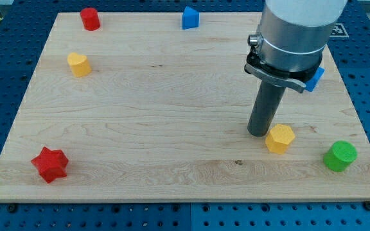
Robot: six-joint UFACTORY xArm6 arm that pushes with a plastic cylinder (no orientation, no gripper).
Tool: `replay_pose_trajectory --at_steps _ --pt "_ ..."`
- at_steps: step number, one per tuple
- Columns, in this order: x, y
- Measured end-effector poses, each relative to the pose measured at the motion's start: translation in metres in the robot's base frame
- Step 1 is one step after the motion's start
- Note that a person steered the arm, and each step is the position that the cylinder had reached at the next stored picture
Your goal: Push the red star to the yellow hexagon
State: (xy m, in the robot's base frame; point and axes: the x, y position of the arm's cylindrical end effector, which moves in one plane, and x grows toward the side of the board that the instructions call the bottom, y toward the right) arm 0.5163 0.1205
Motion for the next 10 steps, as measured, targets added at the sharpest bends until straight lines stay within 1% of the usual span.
replay_pose_trajectory --at_steps 1,2,3,4,6,7,8,9,10 --pt "0.025 0.028" --pt "0.033 0.059" --pt "0.033 0.058" --pt "0.033 -0.011" --pt "0.030 -0.213" --pt "0.012 -0.314" --pt "0.004 -0.423" --pt "0.006 -0.425" --pt "0.056 -0.423"
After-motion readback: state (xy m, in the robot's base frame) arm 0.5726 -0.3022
